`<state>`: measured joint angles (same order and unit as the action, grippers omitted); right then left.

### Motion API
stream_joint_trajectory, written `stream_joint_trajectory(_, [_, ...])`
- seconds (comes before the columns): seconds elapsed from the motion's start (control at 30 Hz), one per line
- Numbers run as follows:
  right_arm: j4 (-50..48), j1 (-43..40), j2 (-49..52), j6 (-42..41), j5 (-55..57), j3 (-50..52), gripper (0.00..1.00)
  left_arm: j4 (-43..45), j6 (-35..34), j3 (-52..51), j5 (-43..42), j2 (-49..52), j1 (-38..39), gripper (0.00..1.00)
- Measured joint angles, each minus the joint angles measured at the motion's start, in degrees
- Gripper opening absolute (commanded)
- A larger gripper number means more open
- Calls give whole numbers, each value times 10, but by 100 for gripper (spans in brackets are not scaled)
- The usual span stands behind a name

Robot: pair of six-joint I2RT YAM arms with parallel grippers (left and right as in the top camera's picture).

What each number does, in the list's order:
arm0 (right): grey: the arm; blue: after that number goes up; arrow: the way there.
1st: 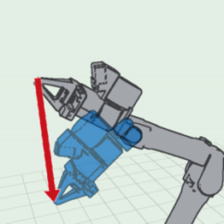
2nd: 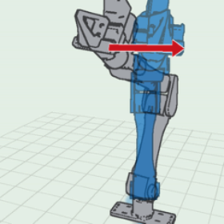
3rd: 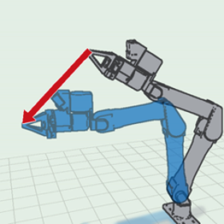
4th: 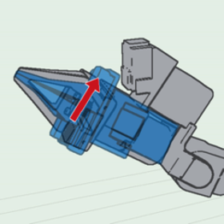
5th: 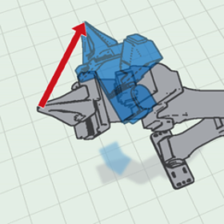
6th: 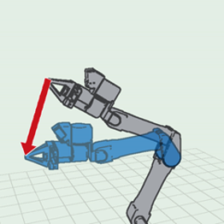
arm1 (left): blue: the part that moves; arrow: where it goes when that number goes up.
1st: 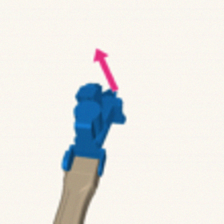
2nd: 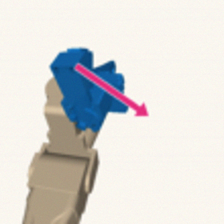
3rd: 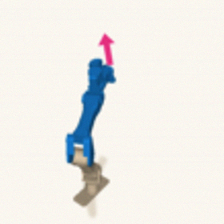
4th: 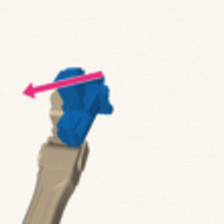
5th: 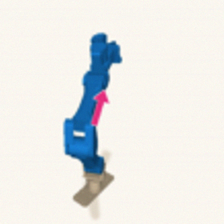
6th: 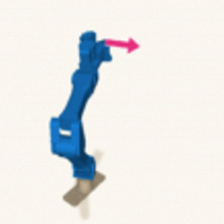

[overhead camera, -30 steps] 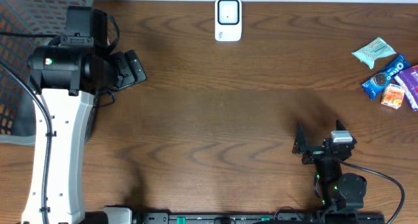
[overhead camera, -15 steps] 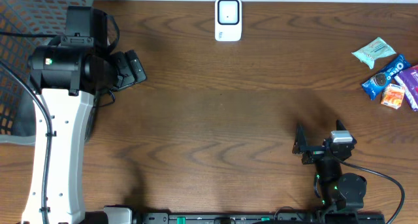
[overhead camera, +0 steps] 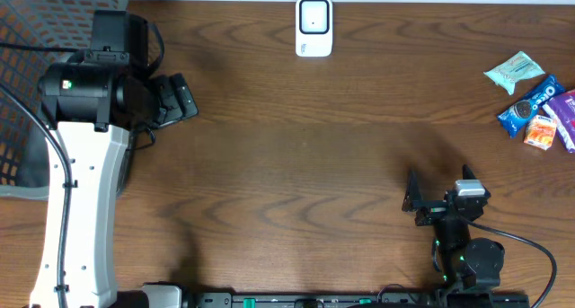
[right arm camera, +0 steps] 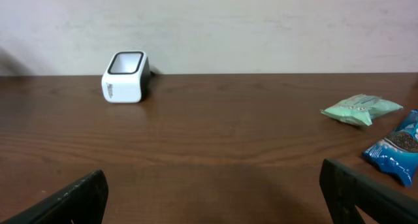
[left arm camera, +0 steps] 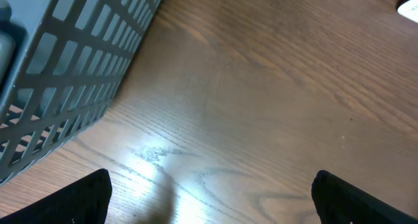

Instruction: Scan the item barcode

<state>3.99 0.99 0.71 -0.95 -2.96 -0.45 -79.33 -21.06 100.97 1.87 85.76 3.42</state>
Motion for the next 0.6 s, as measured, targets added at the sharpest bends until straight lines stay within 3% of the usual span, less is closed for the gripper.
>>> stream_joint_trajectory(0.27, [0,0,0,0,0,0,99,-6,4,-73,0,-81,0,98])
stream_joint_trajectory(0.43, [0,0,0,0,0,0,99,87,27,-196,0,-184,0,98])
stream_joint_trajectory(0.6, [0,0,0,0,0,0,99,253,60,-370,-18,-308,0,98])
